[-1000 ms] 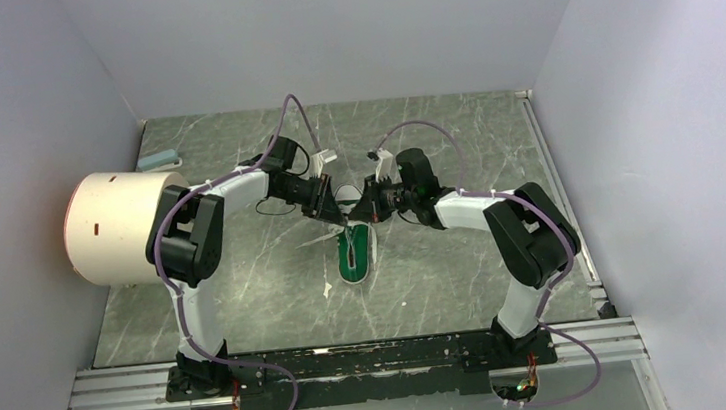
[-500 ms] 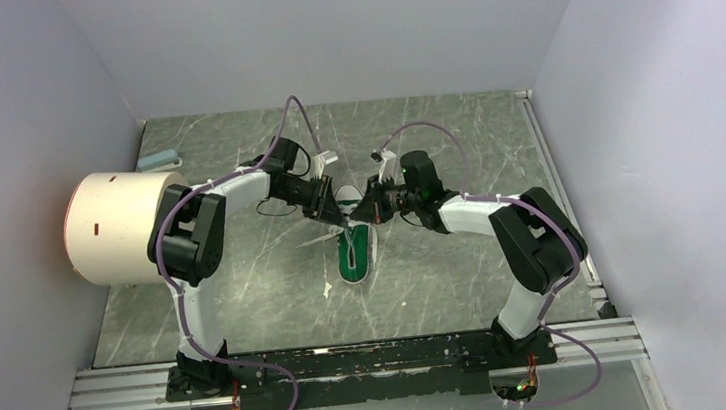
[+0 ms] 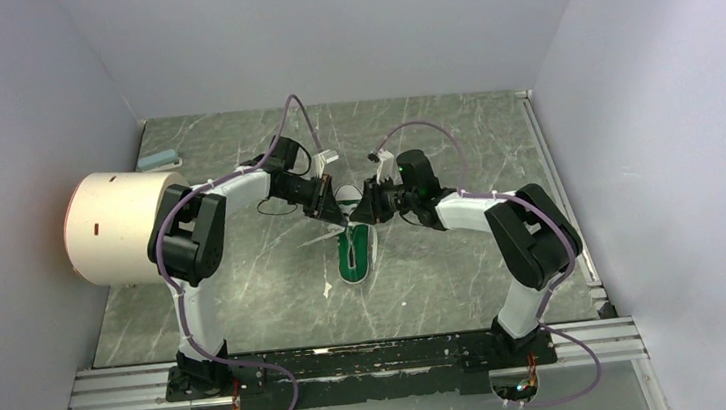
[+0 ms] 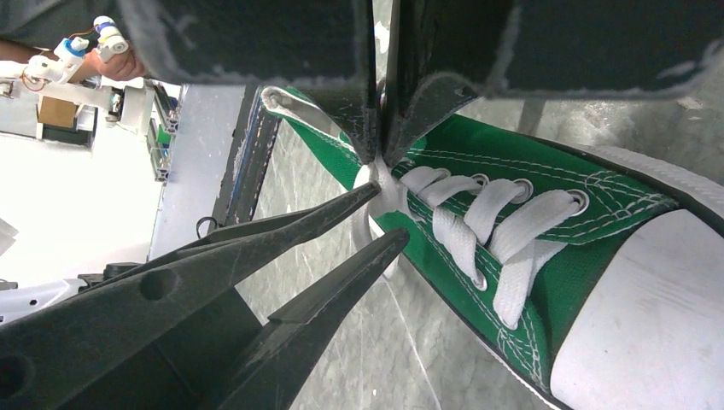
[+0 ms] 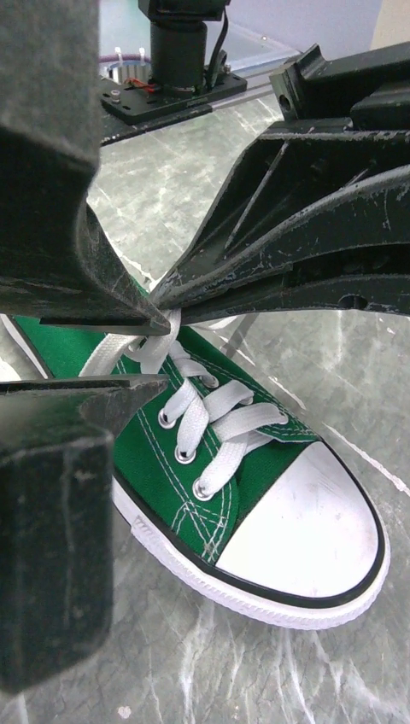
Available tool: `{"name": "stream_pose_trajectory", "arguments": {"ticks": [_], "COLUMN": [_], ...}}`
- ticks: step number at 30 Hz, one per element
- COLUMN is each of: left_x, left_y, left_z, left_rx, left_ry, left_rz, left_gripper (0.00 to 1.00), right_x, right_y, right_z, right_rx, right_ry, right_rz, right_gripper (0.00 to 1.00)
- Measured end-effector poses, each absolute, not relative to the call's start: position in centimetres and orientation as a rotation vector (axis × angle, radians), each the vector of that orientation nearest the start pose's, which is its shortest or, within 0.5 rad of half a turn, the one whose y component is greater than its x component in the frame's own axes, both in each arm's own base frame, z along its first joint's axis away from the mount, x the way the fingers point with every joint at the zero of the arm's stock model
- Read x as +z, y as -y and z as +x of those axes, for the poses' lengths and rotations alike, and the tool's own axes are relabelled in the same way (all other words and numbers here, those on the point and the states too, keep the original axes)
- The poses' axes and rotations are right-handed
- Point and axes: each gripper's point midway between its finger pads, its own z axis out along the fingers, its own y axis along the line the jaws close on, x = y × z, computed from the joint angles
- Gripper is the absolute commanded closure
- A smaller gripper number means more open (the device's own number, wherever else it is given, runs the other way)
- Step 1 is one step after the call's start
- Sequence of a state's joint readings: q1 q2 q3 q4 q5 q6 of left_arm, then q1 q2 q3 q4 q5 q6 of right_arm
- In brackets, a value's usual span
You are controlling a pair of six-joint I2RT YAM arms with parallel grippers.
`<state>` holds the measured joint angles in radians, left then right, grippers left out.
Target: Tie the shoes
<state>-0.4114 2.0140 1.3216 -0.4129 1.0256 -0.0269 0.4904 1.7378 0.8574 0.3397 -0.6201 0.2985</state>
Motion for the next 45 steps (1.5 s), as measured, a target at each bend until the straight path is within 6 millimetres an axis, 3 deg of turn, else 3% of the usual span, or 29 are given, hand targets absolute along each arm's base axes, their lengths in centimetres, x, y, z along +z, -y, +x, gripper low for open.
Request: {"name": "stream_pose_trajectory", "arguments": {"ticks": [6,11,15,18,23,27,35,37,45], "left_x": [7.7,7.7,7.7,7.7,7.7,7.7,7.6,7.6,7.8], "left_y": [29.8,29.8,29.8,29.8,29.8,29.9,30.1,30.1,30.3], "left_z": [30.3,30.3,30.3,30.3,30.2,30.2,30.2,30.3,30.6], "left_rx": [-1.513,-1.516,-1.515,-1.515,-1.515,-1.517,-1.505,-1.500,-1.492], "left_ry": [-2.405,-2.409,-2.409,-2.409,-2.408,-2.409,-2.404,-2.405,-2.384], "left_rz": [0.814,0.809,0.808,0.809,0.811,0.812,0.821,0.820,0.826], "left_gripper": [0.91,0.91,0.91,0.89,0.76,0.72,0.90,0.95,0.95], "right_x": [7.8,8.2,7.8,7.8,8.0,8.7,9.7,9.7,8.7], "right_y": [-30.1,-30.4,-30.3,-30.3,-30.4,-30.3,-30.4,-30.4,-29.6], "right_z": [32.0,31.8,31.4,31.3,31.4,31.6,31.5,31.5,31.8], "right_rx": [1.133,1.162,1.173,1.181,1.183,1.180,1.199,1.200,1.139], "right_ry": [-2.124,-2.106,-2.107,-2.112,-2.108,-2.091,-2.072,-2.075,-2.118], "right_rz": [-0.603,-0.612,-0.606,-0.600,-0.597,-0.595,-0.588,-0.587,-0.567], "right_gripper": [0.74,0.69,0.80,1.00,1.00,1.00,1.00,0.95,0.95]}}
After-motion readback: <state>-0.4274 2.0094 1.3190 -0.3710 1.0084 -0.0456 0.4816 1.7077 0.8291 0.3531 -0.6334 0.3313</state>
